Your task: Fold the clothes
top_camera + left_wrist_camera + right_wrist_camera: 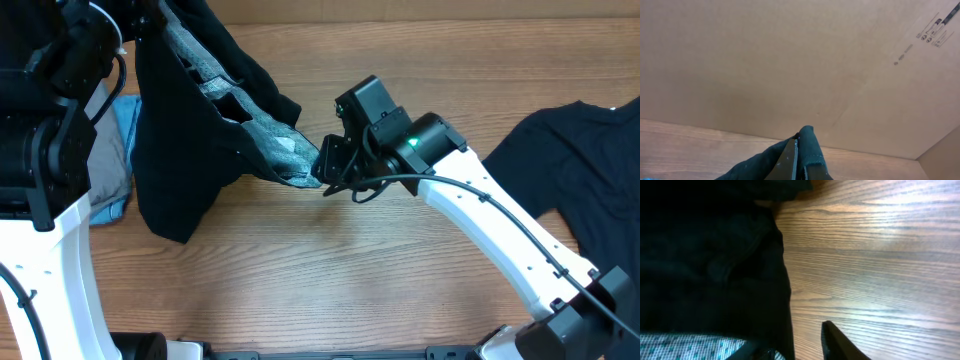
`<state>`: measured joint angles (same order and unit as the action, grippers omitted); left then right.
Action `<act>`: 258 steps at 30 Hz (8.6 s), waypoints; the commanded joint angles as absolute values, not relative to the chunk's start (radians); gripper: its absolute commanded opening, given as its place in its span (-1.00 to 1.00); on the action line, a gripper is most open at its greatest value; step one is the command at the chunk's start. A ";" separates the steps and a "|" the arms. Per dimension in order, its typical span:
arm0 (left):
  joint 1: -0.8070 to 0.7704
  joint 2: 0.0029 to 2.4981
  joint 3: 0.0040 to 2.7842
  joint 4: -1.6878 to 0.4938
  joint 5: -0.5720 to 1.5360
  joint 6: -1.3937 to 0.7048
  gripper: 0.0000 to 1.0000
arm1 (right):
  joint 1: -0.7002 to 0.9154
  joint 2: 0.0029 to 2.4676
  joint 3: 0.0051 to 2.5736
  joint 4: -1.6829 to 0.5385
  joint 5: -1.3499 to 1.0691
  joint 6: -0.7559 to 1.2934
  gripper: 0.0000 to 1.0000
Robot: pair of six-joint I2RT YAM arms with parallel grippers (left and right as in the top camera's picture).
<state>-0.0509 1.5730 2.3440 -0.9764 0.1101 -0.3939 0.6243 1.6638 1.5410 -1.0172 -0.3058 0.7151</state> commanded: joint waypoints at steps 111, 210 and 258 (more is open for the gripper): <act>-0.072 1.287 2.379 -1.347 0.054 -0.435 -0.92 | 0.156 1.320 2.580 -1.549 0.045 0.187 -0.92; -0.012 1.967 2.379 -1.386 0.400 -0.284 -0.92 | 0.153 1.695 2.526 -1.680 -0.069 0.109 -0.92; -0.007 1.799 2.365 -0.157 0.609 -0.673 -0.92 | 0.122 1.758 2.527 -0.666 -0.346 0.211 -0.92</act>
<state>-0.0132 1.6024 2.3737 -0.5518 0.4168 -0.4496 0.1425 1.7275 2.5141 -0.8867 -0.3489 0.2096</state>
